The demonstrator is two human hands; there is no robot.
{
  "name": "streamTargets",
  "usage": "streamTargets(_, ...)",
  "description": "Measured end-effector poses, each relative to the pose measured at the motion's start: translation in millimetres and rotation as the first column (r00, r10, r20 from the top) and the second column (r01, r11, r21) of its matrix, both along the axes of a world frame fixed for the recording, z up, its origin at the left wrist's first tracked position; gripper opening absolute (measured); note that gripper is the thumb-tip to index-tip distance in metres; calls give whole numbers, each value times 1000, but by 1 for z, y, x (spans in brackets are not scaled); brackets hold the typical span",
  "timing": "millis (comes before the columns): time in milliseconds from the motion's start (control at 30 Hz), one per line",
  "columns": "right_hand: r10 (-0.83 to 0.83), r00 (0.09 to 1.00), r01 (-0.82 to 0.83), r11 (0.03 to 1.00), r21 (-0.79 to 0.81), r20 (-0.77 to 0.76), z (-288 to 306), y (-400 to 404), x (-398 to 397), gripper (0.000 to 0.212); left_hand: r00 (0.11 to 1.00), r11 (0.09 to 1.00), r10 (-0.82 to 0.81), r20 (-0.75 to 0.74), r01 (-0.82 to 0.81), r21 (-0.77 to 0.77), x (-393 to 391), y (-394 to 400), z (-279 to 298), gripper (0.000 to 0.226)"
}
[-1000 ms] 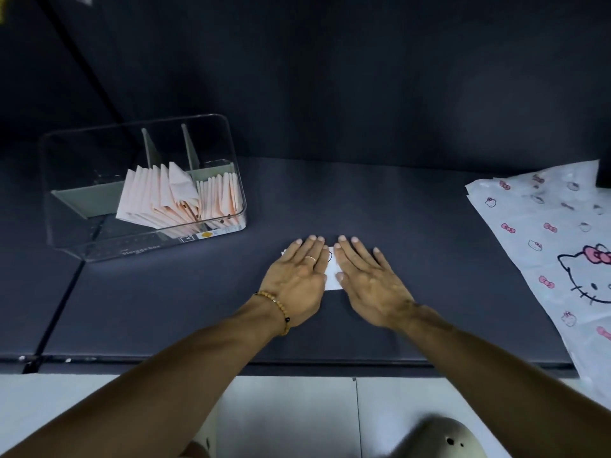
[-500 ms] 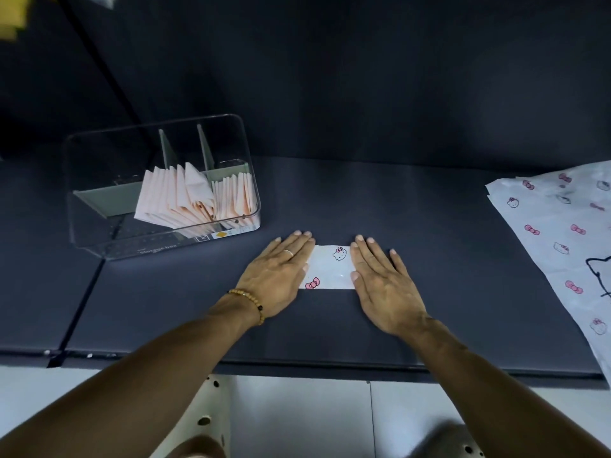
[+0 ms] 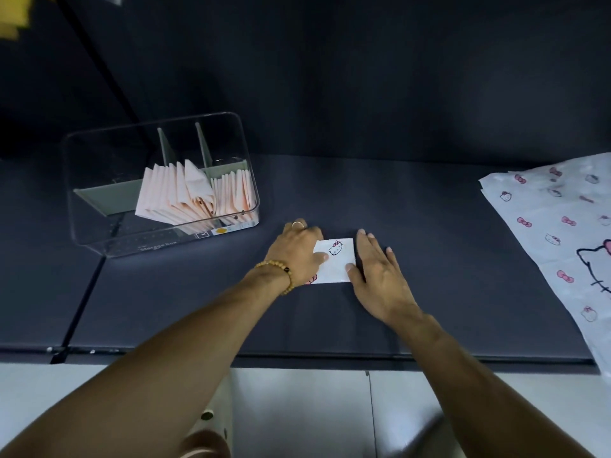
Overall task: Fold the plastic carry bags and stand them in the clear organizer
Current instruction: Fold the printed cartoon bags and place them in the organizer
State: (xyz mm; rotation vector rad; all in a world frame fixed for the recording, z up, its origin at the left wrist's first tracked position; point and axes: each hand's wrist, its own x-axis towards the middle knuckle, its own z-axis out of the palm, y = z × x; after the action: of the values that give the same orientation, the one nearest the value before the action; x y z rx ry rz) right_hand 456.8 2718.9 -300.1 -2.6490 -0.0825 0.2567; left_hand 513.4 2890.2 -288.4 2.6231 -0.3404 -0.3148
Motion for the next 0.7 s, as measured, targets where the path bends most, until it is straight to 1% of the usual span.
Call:
streamTargets(33,-88,995,92,990,108,-45,6,3,0,60,999,997,2,-37,-4,-74,-2,4,4,24)
streamTargets(67,-154,986,165,970,180,-70,13,6,0,55,997,985,7,-79,-21,-169,-5,10,8,18)
streamTargets(100,-186,980,199,954,224,-75,20,9,0,45,991,960,12,-131,-48,-277,-9,16,13,12)
streamTargets(133,-200,976,215,936,280,-82,27,13,0,32,985,923,15,-174,-80,-376,-12,23,19,10)
streamTargets(167,-207,973,231,906,355,-105,36,19,-1,23,982,888,21,-190,-106,-448,-16,31,25,12)
streamTargets(233,-187,968,246,836,491,-167,54,33,1,23,979,812,60,-195,-162,-560,-23,49,38,13)
streamTargets(300,-144,975,213,815,538,-169,73,54,5,23,968,710,134,-212,-243,-661,-30,70,51,11)
streamTargets(367,-113,984,171,809,562,-137,91,81,10,22,953,618,215,-215,-303,-725,-34,96,64,10)
streamTargets(433,-95,990,136,801,582,-102,104,112,16,20,934,559,287,-212,-343,-755,-37,125,75,10)
streamTargets(500,-89,994,108,799,592,-62,114,145,22,21,898,497,384,-214,-397,-772,-40,158,80,8)
streamTargets(533,-92,995,99,795,599,-43,117,161,25,22,860,473,475,-187,-429,-770,-41,176,79,7)
streamTargets(567,-98,995,96,786,610,-30,120,176,29,22,793,467,597,-122,-468,-750,-42,195,77,7)
streamTargets(633,-122,992,101,758,644,-11,124,207,35,18,594,475,802,63,-570,-670,-40,233,66,8)
streamTargets(667,-138,990,106,738,666,-4,125,220,39,16,512,458,851,114,-619,-639,-37,248,59,9)
streamTargets(700,-156,988,113,717,688,1,126,233,42,17,471,428,876,101,-666,-611,-34,260,51,18)
